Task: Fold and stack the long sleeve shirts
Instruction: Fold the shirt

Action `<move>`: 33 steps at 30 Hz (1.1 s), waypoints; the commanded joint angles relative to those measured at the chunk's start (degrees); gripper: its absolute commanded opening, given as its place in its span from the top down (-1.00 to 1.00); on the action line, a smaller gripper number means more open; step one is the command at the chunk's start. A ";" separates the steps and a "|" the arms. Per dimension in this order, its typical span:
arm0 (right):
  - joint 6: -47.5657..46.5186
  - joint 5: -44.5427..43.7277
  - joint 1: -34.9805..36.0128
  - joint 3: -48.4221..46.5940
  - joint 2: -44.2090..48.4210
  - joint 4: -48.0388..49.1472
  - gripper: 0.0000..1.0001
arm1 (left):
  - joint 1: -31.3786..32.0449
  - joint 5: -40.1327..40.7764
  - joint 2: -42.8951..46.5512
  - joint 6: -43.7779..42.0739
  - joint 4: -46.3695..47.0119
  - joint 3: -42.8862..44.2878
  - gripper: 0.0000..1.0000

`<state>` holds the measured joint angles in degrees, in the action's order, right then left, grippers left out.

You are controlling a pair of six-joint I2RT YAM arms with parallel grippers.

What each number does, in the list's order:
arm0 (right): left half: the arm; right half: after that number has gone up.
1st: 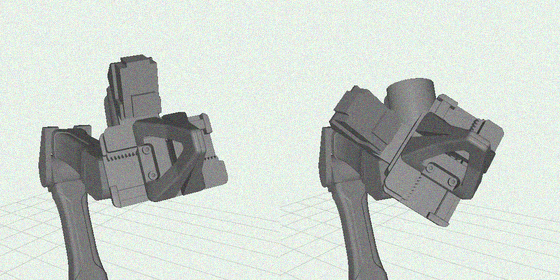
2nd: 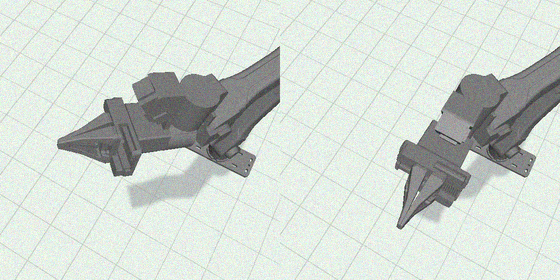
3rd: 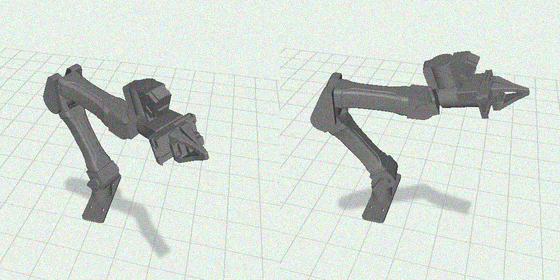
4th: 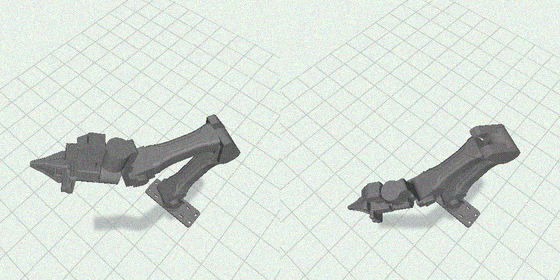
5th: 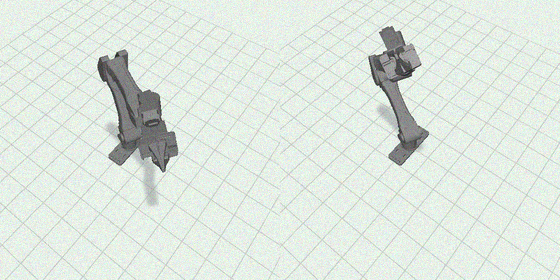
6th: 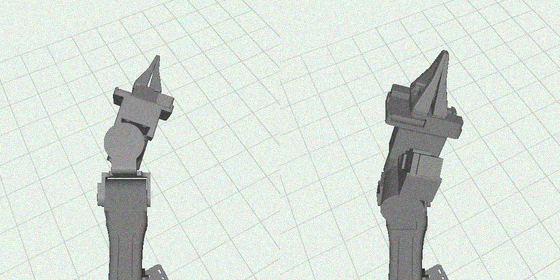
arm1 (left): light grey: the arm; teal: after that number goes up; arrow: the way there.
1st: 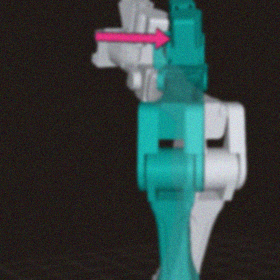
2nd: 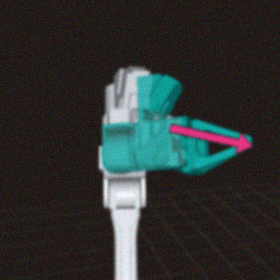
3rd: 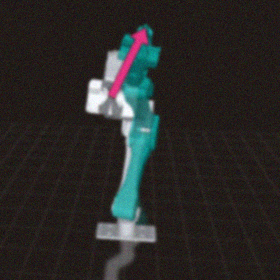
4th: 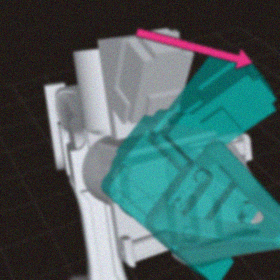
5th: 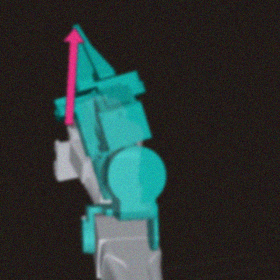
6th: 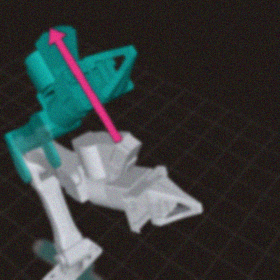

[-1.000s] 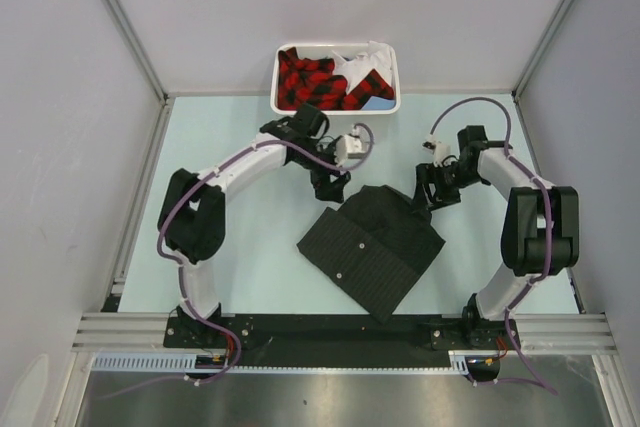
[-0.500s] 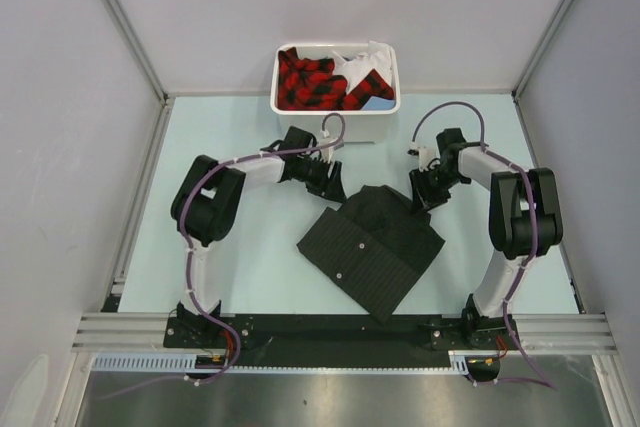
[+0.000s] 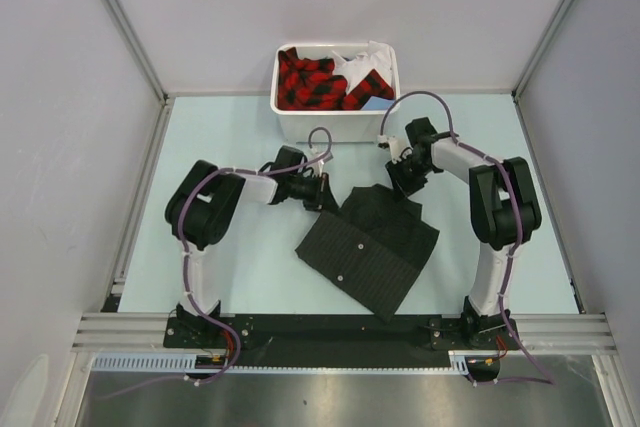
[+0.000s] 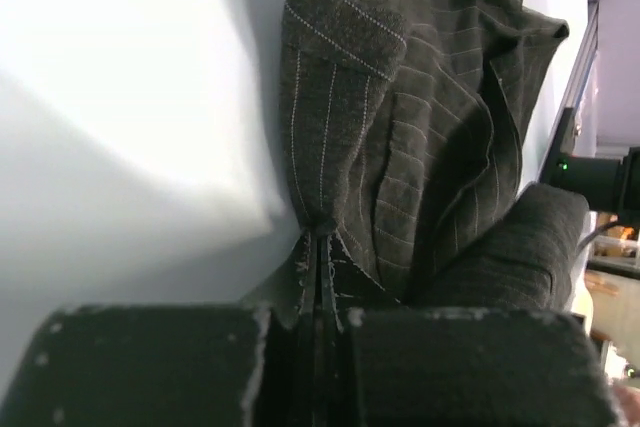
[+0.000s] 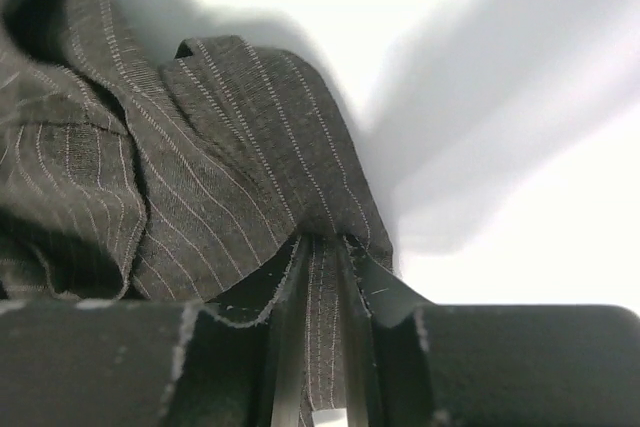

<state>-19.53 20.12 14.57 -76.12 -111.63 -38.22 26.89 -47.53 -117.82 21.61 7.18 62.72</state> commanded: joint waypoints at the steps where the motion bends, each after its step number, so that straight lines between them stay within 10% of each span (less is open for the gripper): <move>1: -2.27 -1.84 2.74 -4.74 -3.06 6.04 0.59 | -3.06 1.73 8.54 4.76 5.64 -7.42 1.00; 9: -2.97 -1.75 7.67 -13.00 -6.49 10.79 0.57 | -13.00 8.76 21.22 5.73 1.97 -19.29 1.00; 12: -4.02 -0.88 7.58 -14.14 -6.14 10.28 0.23 | -14.41 10.44 22.37 5.72 2.13 -21.14 0.99; 17: -0.52 5.44 2.86 -15.38 -0.27 4.30 -0.10 | -14.59 7.10 22.37 7.23 6.09 -21.85 0.26; 21: 3.35 16.66 -1.89 -8.21 6.84 -1.23 -0.11 | -15.90 7.63 22.28 1.52 -0.92 -18.61 0.07; 33: -7.09 29.28 -2.27 12.74 23.21 -3.19 -0.23 | -19.16 -15.40 22.99 -59.51 -54.58 3.89 -0.47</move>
<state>-22.15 46.09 10.41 -66.92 -90.74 -42.26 7.49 -53.78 -96.88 -9.67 -23.57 60.55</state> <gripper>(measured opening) 0.613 0.689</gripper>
